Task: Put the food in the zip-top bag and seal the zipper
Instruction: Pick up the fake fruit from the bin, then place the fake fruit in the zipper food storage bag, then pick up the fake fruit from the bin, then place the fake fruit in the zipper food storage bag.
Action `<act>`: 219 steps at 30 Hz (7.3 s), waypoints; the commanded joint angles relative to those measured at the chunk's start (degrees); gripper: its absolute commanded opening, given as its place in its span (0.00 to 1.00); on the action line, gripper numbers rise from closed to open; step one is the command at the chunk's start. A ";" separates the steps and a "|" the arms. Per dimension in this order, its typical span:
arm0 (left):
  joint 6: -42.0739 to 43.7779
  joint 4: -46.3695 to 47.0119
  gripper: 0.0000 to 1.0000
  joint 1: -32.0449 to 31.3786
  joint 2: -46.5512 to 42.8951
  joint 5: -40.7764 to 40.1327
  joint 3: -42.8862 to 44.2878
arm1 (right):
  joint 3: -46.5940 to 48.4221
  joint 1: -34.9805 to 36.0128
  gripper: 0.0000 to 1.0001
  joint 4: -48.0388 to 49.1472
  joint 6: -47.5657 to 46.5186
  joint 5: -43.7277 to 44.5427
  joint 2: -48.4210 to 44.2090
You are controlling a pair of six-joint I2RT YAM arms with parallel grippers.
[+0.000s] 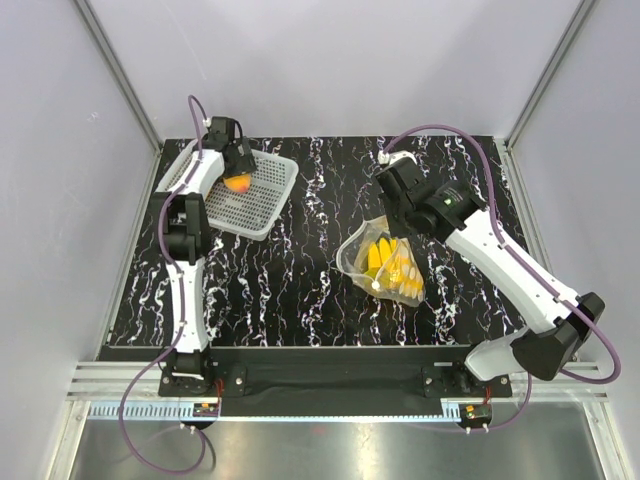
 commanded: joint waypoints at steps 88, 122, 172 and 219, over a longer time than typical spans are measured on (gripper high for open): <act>-12.25 26.19 0.99 -45.14 -62.84 2.38 -55.64 | 1.70 0.07 0.00 -2.59 1.63 -0.93 -4.15; 32.75 -19.94 0.99 2.78 -6.56 -15.46 4.80 | 3.46 0.16 0.00 -2.06 -1.71 -2.51 -1.24; -4.16 18.34 0.24 -5.46 -63.11 16.34 -45.61 | -0.06 0.42 0.00 -1.89 -1.71 -2.87 -2.12; -16.90 62.74 0.35 -61.99 -44.94 3.52 -62.05 | 3.72 0.33 0.00 -6.54 -1.01 -1.11 -4.59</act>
